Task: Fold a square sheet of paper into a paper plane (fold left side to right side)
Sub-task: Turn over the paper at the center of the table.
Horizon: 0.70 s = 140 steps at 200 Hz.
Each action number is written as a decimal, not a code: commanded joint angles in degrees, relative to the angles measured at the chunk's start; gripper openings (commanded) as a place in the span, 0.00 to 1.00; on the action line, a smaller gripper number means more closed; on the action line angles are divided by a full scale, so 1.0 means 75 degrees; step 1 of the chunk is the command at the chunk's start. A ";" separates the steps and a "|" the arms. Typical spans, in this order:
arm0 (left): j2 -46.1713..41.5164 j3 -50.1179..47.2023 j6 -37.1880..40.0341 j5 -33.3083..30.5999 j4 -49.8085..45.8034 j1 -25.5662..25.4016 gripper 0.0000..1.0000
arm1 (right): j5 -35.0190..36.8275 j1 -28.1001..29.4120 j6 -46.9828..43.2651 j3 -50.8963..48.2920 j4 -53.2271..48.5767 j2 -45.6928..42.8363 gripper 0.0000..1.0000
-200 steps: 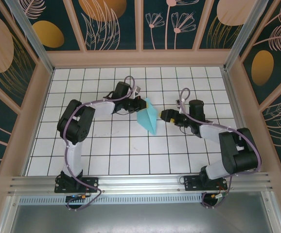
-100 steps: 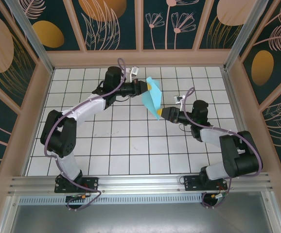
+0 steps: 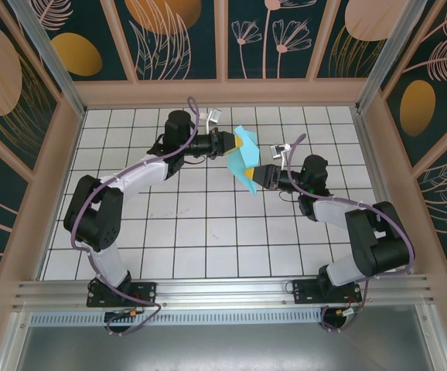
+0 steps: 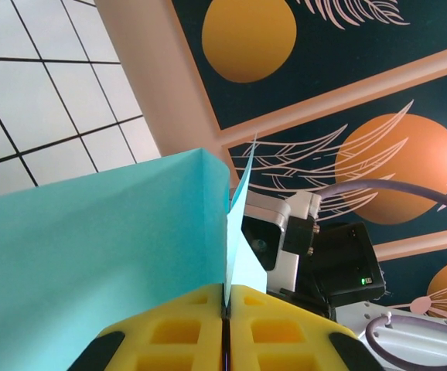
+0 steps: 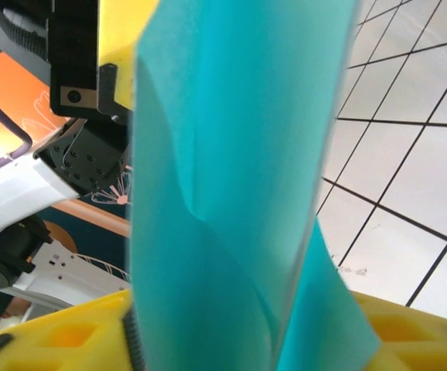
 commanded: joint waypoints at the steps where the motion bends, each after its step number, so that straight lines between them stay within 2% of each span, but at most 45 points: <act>1: -0.0202 -0.0046 -0.0088 0.0201 0.0399 -0.0036 0.11 | -0.0045 0.0031 -0.0241 0.0176 0.0001 -0.0183 0.48; 23: -0.0203 0.0001 0.0108 0.0150 0.0153 -0.0026 0.19 | 0.0034 0.0033 -0.0452 0.0143 -0.0340 -0.0316 0.36; 43: -0.0386 0.0129 0.0748 -0.0105 -0.0622 0.0015 0.32 | 0.0225 0.0034 -0.0869 0.0195 -0.1045 -0.0500 0.31; 57: -0.0551 0.0181 0.1384 -0.0491 -0.1430 0.0145 0.41 | 0.0395 0.0034 -0.1349 0.0314 -0.1859 -0.0645 0.29; 91: -0.1666 -0.0171 0.2556 -0.1731 -0.3084 0.0777 0.51 | 0.1364 0.0070 -0.2982 0.0920 -0.4790 -0.1103 0.23; 100: -0.1974 -0.0213 0.2981 -0.2281 -0.3621 0.0884 0.54 | 0.2005 0.0176 -0.3612 0.1243 -0.5918 -0.1222 0.22; 117: -0.2557 -0.0232 0.3747 -0.3633 -0.4648 0.0936 0.61 | 0.3857 0.0727 -0.4781 0.2082 -0.8083 -0.1370 0.21; 140: -0.3404 -0.0579 0.4146 -0.5319 -0.5129 0.0939 0.65 | 0.7319 0.2082 -0.5636 0.3417 -1.0327 -0.1184 0.21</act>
